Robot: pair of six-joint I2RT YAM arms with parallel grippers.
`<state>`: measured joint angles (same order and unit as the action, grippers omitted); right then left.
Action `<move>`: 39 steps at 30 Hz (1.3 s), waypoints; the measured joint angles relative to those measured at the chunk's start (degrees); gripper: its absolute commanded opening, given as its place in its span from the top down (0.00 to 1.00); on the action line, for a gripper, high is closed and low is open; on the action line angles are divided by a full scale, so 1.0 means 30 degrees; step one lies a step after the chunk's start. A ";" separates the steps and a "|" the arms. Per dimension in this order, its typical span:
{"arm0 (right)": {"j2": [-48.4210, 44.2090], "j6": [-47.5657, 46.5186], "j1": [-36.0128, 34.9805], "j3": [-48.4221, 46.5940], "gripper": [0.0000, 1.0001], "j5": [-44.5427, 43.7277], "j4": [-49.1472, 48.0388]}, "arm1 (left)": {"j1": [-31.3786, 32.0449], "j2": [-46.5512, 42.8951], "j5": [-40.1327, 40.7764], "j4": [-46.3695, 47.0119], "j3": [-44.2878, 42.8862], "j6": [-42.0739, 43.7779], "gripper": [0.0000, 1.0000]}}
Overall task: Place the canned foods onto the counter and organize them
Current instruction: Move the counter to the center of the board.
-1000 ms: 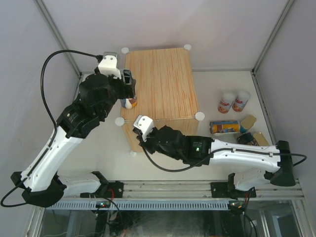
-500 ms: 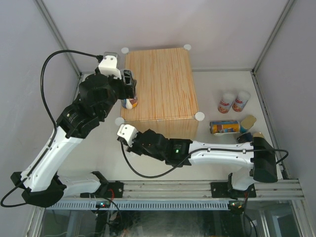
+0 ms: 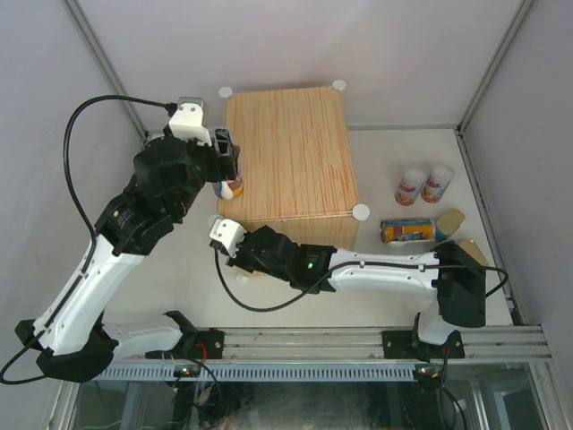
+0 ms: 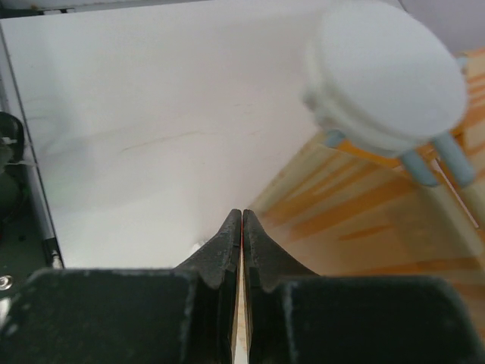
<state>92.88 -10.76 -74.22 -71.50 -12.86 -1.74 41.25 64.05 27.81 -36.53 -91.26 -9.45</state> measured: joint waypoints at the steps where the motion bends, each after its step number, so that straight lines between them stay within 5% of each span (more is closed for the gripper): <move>1: 0.0080 0.0000 0.0138 0.0000 1.00 0.0036 -0.0029 | -0.0051 0.0000 -0.0029 0.0000 0.0029 0.0000 1.00; 39: 0.0787 0.0576 0.4350 -0.0044 1.00 0.2317 0.0568 | -0.2382 0.2681 -0.2426 0.3949 -0.0022 0.0466 1.00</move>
<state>95.24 -9.04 -61.17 -71.64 -5.91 -0.03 34.11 72.10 20.53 -24.69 -91.33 -8.05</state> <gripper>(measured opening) 0.000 0.703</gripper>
